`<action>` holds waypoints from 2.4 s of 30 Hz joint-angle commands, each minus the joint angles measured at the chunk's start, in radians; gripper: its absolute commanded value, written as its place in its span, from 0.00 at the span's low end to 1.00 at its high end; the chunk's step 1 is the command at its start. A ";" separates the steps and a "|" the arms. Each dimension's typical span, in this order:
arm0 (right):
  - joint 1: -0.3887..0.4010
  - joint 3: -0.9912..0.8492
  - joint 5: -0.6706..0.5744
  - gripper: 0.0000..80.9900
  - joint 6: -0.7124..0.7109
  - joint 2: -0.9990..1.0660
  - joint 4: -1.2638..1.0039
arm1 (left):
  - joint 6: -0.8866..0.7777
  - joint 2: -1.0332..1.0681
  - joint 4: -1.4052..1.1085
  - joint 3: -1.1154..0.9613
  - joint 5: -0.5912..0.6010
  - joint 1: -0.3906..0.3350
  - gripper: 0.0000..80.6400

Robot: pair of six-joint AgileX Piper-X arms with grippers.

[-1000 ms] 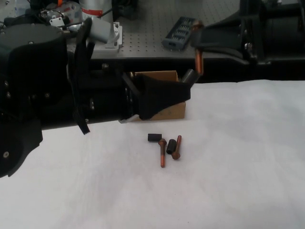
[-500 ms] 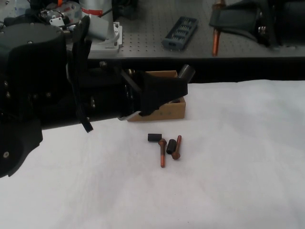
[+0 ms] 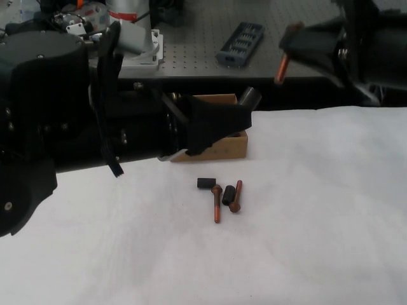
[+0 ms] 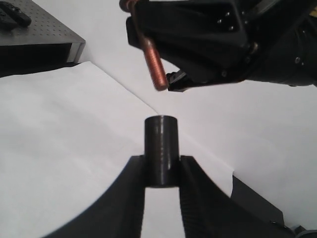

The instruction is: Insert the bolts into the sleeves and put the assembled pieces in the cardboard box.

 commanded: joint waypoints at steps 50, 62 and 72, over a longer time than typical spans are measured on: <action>0.023 -0.004 -0.128 0.04 0.034 -0.008 -0.069 | -0.075 -0.016 -0.137 -0.009 0.031 -0.028 0.01; 0.006 -0.004 -0.129 0.04 0.034 -0.008 -0.112 | -0.073 -0.016 -0.133 -0.009 0.031 -0.028 0.01; 0.006 -0.004 -0.144 0.04 0.034 -0.008 -0.105 | -0.073 -0.016 -0.191 -0.009 0.000 -0.028 0.01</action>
